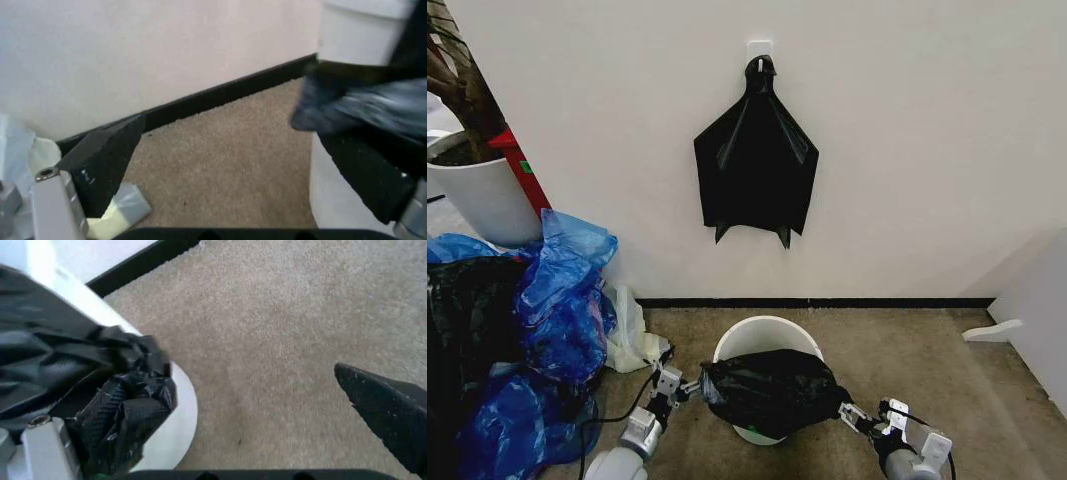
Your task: Place the garbage bag over the trash bin.
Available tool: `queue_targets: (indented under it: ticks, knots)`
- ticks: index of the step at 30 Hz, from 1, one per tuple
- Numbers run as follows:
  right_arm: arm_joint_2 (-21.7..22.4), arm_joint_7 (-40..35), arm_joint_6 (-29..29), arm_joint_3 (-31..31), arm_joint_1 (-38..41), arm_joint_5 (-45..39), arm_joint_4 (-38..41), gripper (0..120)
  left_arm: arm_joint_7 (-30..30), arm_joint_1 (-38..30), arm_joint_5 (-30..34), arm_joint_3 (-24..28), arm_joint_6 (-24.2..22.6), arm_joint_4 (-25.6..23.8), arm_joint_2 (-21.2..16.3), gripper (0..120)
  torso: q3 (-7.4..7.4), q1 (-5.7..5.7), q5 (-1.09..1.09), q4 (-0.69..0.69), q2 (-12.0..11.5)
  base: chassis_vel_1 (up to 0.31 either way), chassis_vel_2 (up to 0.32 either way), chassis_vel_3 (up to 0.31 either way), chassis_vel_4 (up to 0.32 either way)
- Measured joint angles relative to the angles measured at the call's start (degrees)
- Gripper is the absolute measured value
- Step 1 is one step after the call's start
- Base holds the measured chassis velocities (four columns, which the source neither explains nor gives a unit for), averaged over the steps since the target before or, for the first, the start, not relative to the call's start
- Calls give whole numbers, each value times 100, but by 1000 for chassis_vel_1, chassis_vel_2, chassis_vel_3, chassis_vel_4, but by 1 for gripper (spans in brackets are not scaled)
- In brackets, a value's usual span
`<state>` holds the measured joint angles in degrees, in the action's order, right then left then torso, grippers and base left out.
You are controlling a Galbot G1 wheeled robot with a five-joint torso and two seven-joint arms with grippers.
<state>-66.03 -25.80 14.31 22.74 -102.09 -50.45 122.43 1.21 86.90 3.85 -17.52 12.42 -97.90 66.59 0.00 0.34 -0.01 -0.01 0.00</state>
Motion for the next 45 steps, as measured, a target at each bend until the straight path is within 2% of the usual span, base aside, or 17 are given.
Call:
queue_targets:
  ticks: [5, 12, 16, 21, 26, 29, 32, 37, 40, 45]
  knots:
    - [33, -403, 287, -44, -245, -175, 698, 100, 71, 422, -163, -199, 184, -380, -237, 100, 0, 0, 0, 0, 0, 0, 0, 0, 0]
    - [27, -744, 697, -36, -555, -476, 1434, 100, 359, 902, 34, -353, 296, -942, -453, 100, 0, 0, 1, -1, 0, 0, 0, 0, 0]
    - [16, -790, 881, -49, -688, -515, 1622, 100, 471, 1061, 161, -435, 362, -1026, -541, 100, 0, 0, 1, 0, 0, 0, 0, 0, 0]
    - [-18, -1163, 1319, -107, -778, -944, 2045, 100, 698, 1360, 439, -854, 764, -962, -639, 100, 0, 0, 0, 0, 0, 0, 0, 0, 0]
    - [37, -1463, 1629, -93, -725, -1395, 2114, 100, 903, 1425, 599, -1108, 1079, -801, -647, 100, 0, 0, 1, 0, 0, 0, 0, 0, 0]
    - [91, -1528, 2021, -24, -650, -1670, 2114, 100, 1055, 1433, 659, -1190, 1258, -704, -638, 100, 0, 0, 0, 0, 0, 0, 0, 0, 0]
    - [134, -1480, 2308, 12, -590, -1645, 2114, 100, 1181, 1450, 659, -1235, 1345, -679, -618, 100, 0, 0, 1, 0, 0, 0, 0, 0, 0]
    - [261, -1244, 2625, 24, -445, -1071, 2111, 100, 1254, 1487, 676, -1296, 1421, -680, -602, 100, 0, 0, 1, 0, 0, 0, 0, 0, 0]
    - [407, -1122, 2781, -1, -299, -718, 2103, 100, 1311, 1502, 802, -1411, 1432, -825, -617, 100, 0, 0, 0, 0, 0, 0, 0, 0, 0]
    - [496, -1530, 2788, -2, -188, -1212, 2098, 100, 1401, 1569, 1017, -1583, 1362, -1205, -635, 100, 0, 0, 1, -1, 0, 0, 0, 0, 0]
